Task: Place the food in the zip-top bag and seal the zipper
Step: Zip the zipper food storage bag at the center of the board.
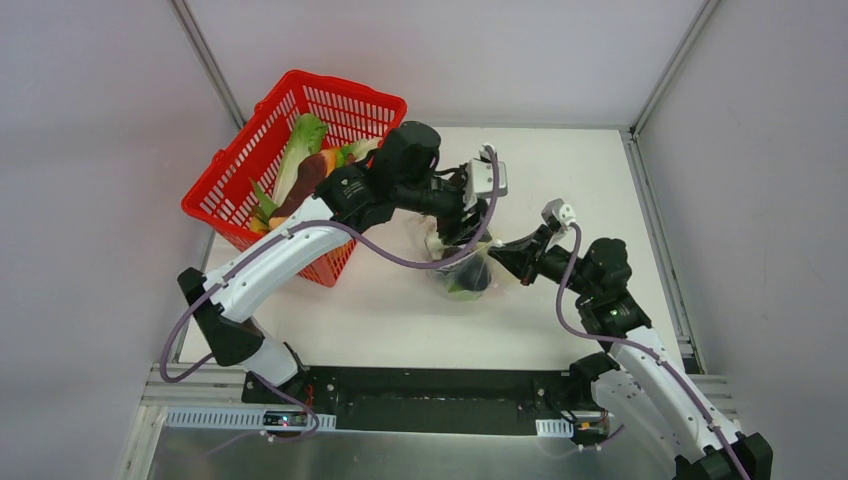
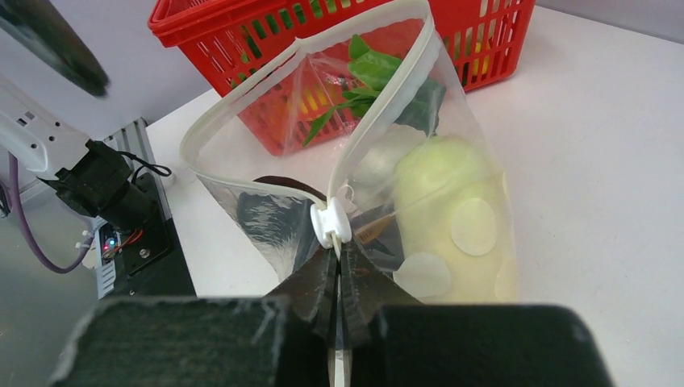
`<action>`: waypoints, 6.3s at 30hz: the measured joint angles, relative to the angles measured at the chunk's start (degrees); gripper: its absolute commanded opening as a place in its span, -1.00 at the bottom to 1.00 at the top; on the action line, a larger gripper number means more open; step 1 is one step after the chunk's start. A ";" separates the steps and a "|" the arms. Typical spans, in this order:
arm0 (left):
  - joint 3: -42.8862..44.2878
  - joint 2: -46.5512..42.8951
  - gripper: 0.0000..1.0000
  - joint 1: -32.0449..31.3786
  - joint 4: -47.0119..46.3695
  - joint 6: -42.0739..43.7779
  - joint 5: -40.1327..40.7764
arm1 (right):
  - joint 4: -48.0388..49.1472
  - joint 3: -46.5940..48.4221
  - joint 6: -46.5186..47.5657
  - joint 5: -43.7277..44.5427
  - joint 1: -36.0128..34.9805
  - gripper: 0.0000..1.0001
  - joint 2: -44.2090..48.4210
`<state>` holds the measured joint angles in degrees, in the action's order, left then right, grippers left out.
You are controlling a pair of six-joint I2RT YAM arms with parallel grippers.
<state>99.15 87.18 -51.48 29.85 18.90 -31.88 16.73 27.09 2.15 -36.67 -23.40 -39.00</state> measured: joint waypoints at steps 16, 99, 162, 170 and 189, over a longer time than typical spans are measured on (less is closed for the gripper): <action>6.19 10.23 -0.22 -4.09 11.02 19.67 -2.51 | -0.76 0.02 -0.46 -1.38 0.00 -1.00 1.62; 1.97 2.75 -1.00 -0.22 14.01 12.15 -2.86 | -8.22 7.43 3.76 -0.87 -0.31 0.29 3.15; -14.16 -1.92 0.16 5.09 -5.53 -1.55 0.46 | -1.09 -3.45 -5.09 19.15 -0.04 -1.00 6.32; -14.19 0.28 0.36 5.09 -2.25 -1.60 0.26 | -1.11 -3.45 -5.09 19.19 -0.04 -1.00 6.45; -29.42 -1.40 0.47 5.07 -24.37 -6.84 3.37 | -0.63 -3.56 -5.97 18.16 -0.04 -1.00 6.38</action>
<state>69.73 85.78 -46.41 5.48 12.05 -28.51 16.10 23.53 -3.81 -18.50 -23.44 -32.62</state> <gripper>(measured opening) 0.767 0.009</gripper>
